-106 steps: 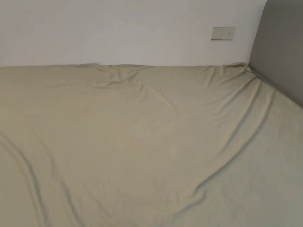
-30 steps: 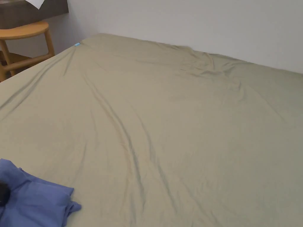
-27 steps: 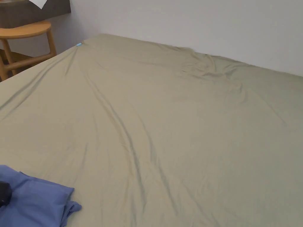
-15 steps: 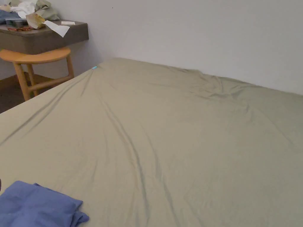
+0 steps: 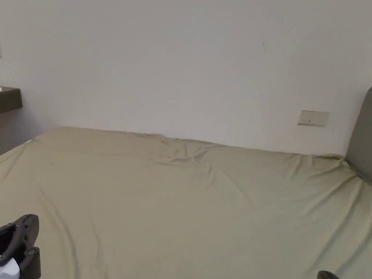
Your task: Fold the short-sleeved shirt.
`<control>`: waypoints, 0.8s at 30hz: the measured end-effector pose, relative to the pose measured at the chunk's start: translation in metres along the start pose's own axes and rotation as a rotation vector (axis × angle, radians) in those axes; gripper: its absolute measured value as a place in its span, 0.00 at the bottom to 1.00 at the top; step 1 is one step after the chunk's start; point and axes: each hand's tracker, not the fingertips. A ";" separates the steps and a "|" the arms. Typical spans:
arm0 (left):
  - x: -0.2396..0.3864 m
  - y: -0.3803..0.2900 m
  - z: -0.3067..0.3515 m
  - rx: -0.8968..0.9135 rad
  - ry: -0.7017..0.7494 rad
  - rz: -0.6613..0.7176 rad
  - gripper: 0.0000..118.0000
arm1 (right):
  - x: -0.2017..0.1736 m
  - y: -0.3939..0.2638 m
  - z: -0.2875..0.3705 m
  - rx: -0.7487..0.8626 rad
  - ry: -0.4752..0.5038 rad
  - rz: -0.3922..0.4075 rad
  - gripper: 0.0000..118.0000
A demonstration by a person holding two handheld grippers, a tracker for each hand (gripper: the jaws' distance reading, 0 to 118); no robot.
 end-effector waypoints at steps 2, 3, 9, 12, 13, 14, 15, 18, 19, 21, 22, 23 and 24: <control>0.025 -0.001 -0.002 -0.031 -0.033 0.039 0.00 | 0.012 0.005 0.008 0.064 -0.035 0.009 0.01; 0.032 -0.003 -0.004 -0.032 -0.035 0.057 0.00 | 0.016 0.006 0.012 0.085 -0.054 0.018 0.01; 0.051 -0.004 -0.010 -0.072 -0.078 0.064 0.00 | 0.019 -0.010 0.022 0.086 -0.131 0.057 0.02; 0.052 -0.001 -0.013 -0.084 -0.060 0.041 0.02 | 0.018 -0.019 0.019 0.048 -0.145 0.027 0.06; 0.052 -0.001 -0.013 -0.090 -0.048 0.010 0.09 | 0.018 -0.020 0.019 0.040 -0.143 0.020 0.14; 0.052 -0.001 -0.013 -0.093 -0.047 -0.015 0.23 | 0.017 -0.022 0.018 0.036 -0.142 0.015 0.27; 0.053 -0.001 -0.012 -0.087 -0.054 -0.014 0.57 | 0.017 -0.023 0.018 0.029 -0.135 0.007 0.48; 0.045 -0.002 -0.014 -0.135 -0.106 0.049 0.99 | 0.015 -0.023 0.015 0.012 -0.119 0.006 0.80; 0.044 -0.002 -0.012 -0.126 -0.113 0.074 1.00 | 0.014 -0.023 0.014 0.012 -0.122 0.010 0.91; 0.041 -0.004 -0.008 -0.089 -0.108 0.089 1.00 | 0.014 -0.021 0.014 0.009 -0.123 0.016 1.00; 0.040 -0.003 -0.008 -0.087 -0.103 0.085 1.00 | 0.013 -0.022 0.015 0.025 -0.100 0.007 1.00; 0.040 -0.002 -0.008 -0.087 -0.098 0.083 1.00 | 0.013 -0.020 0.015 0.026 -0.122 -0.002 1.00; 0.040 -0.001 -0.007 -0.088 -0.090 0.076 1.00 | 0.015 -0.019 0.015 0.022 -0.119 -0.017 1.00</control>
